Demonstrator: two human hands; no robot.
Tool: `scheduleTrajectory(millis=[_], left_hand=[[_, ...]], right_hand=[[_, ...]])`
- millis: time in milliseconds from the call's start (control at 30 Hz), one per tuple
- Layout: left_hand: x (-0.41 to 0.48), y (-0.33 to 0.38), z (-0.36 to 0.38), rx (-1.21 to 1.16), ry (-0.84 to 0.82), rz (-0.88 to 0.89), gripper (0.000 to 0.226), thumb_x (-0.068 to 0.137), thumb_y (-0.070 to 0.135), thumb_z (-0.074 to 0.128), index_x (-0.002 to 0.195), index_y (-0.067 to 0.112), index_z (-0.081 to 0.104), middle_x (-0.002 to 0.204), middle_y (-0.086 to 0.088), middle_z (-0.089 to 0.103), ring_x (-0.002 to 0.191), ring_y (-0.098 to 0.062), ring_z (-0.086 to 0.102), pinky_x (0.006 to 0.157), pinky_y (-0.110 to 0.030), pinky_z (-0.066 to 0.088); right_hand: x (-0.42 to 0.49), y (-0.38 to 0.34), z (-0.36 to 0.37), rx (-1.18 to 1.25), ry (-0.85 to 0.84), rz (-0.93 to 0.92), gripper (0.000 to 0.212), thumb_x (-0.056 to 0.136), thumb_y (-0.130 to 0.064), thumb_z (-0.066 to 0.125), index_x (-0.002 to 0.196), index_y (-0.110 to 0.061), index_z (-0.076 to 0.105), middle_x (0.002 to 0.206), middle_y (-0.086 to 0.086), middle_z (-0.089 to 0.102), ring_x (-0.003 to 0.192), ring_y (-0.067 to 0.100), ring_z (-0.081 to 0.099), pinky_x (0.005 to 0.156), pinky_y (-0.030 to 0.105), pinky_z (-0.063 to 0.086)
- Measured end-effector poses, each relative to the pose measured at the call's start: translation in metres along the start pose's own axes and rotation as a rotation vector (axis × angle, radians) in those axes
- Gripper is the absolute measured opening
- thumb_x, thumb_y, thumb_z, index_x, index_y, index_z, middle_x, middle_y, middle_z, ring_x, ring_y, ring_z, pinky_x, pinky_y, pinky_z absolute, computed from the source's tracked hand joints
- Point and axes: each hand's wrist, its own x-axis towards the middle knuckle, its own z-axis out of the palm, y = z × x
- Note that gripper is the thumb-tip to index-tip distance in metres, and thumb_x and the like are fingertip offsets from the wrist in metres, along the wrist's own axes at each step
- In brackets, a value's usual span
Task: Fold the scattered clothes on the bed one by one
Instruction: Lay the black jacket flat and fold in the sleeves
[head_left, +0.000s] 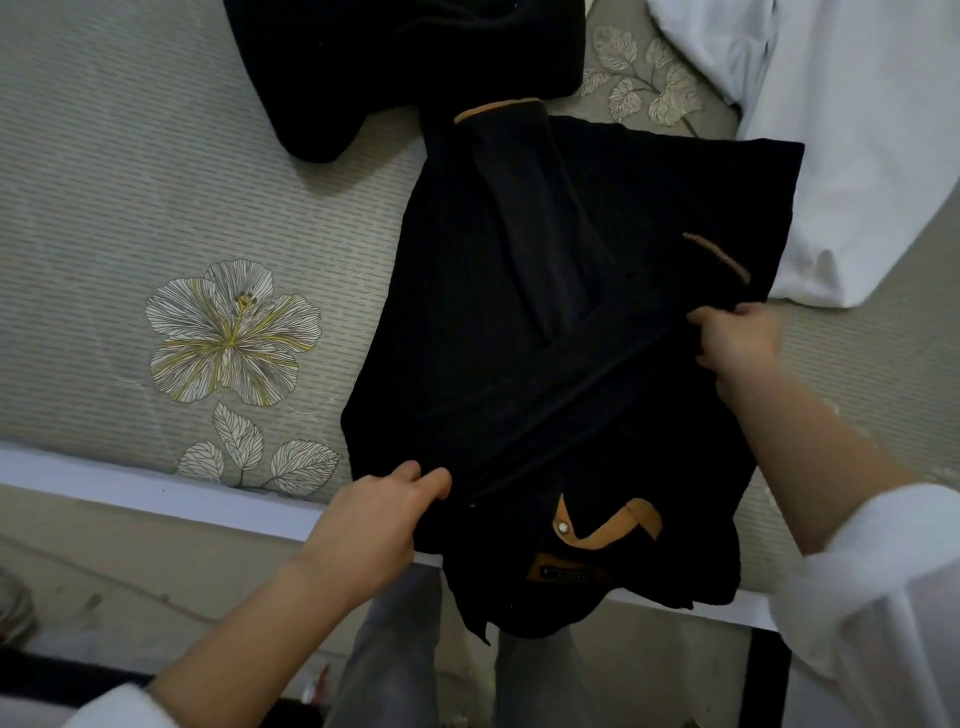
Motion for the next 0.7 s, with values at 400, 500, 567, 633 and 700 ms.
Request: scheduleTrajectory(millis=[400,500,567,633,700], left_hand=[[0.0,0.002,0.008,-0.202,0.157,-0.272,0.025,0.09,0.041,0.051,0.079,0.022,0.061,0.068,0.002,0.061,0.073,-0.023,0.061,0.056,-0.03,0.036],[-0.006,0.012,0.011,-0.343,0.245,-0.395,0.03,0.088,0.033,0.055,0.062,0.016,0.054,0.053,-0.001,0.055,0.058,-0.021,0.053,0.05,-0.03,0.033],[-0.015,0.021,0.018,-0.438,0.297,-0.475,0.041,0.088,0.028,0.054,0.052,0.008,0.047,0.045,-0.007,0.05,0.05,-0.024,0.051,0.047,-0.033,0.036],[-0.027,0.027,0.035,-0.532,0.234,-0.525,0.046,0.088,0.028,0.052,0.051,0.0,0.049,0.046,-0.013,0.055,0.05,-0.028,0.057,0.053,-0.04,0.048],[-0.038,0.034,0.056,-0.596,0.081,-0.561,0.048,0.088,0.037,0.049,0.056,0.001,0.058,0.055,-0.01,0.064,0.058,-0.026,0.064,0.064,-0.04,0.053]], right_hand=[[-0.103,0.103,-0.04,-0.187,-0.387,-0.112,0.014,0.085,-0.014,0.068,0.099,-0.017,0.064,0.084,0.001,0.062,0.075,0.01,0.059,0.065,0.016,0.043],[-0.129,0.137,-0.064,0.029,-0.166,0.015,0.009,0.09,-0.006,0.06,0.087,-0.014,0.063,0.078,0.005,0.061,0.071,0.013,0.058,0.061,0.016,0.048],[-0.146,0.156,-0.078,0.155,0.013,0.121,0.012,0.092,-0.004,0.056,0.083,-0.01,0.06,0.075,0.009,0.059,0.067,0.016,0.056,0.057,0.016,0.048],[-0.161,0.176,-0.088,0.235,0.1,0.225,0.008,0.091,-0.002,0.054,0.085,-0.001,0.058,0.07,0.011,0.054,0.061,0.016,0.05,0.048,0.011,0.043],[-0.171,0.199,-0.09,0.234,0.046,0.362,0.009,0.09,-0.001,0.053,0.082,0.0,0.056,0.068,0.011,0.051,0.057,0.017,0.047,0.047,0.016,0.042]])
